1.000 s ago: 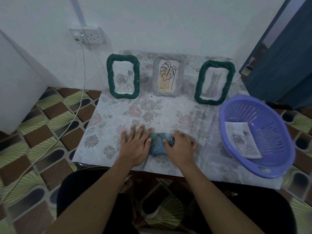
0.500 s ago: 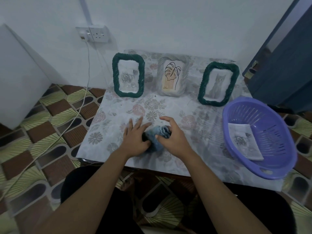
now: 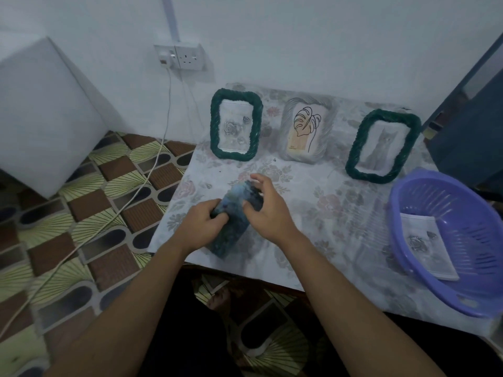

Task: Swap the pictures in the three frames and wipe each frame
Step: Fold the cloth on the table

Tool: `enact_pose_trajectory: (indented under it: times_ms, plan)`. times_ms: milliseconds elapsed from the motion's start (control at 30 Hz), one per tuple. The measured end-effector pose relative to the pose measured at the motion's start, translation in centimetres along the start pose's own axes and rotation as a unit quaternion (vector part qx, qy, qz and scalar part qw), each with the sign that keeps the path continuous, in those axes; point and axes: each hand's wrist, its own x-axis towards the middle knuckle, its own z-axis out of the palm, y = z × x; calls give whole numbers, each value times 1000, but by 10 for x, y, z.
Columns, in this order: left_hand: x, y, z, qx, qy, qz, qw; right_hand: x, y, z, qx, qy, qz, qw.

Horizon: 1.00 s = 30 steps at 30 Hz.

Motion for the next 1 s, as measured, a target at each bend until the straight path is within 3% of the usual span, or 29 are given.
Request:
enact_pose_trajectory:
  times_ms: [100, 167, 400, 600, 767, 867, 1000]
  plan:
    - [9, -9, -5, -19, 45, -71, 996, 7, 15, 13, -61, 10, 30, 998]
    - [17, -17, -10, 28, 73, -97, 992, 8, 26, 19, -154, 2, 35, 988]
    - [40, -30, -25, 97, 121, -146, 977, 5, 66, 26, -382, -28, 73, 921]
    - [45, -39, -29, 123, 134, -152, 972, 3, 79, 28, -411, -38, 64, 908]
    - [42, -47, -31, 242, 150, -154, 946, 3, 77, 28, -414, -33, 64, 908]
    - [41, -47, -29, 308, 180, -106, 928, 3, 78, 28, -418, -36, 68, 905]
    - [47, -49, -22, 332, 127, -6, 934, 2, 79, 29, -421, -30, 64, 904]
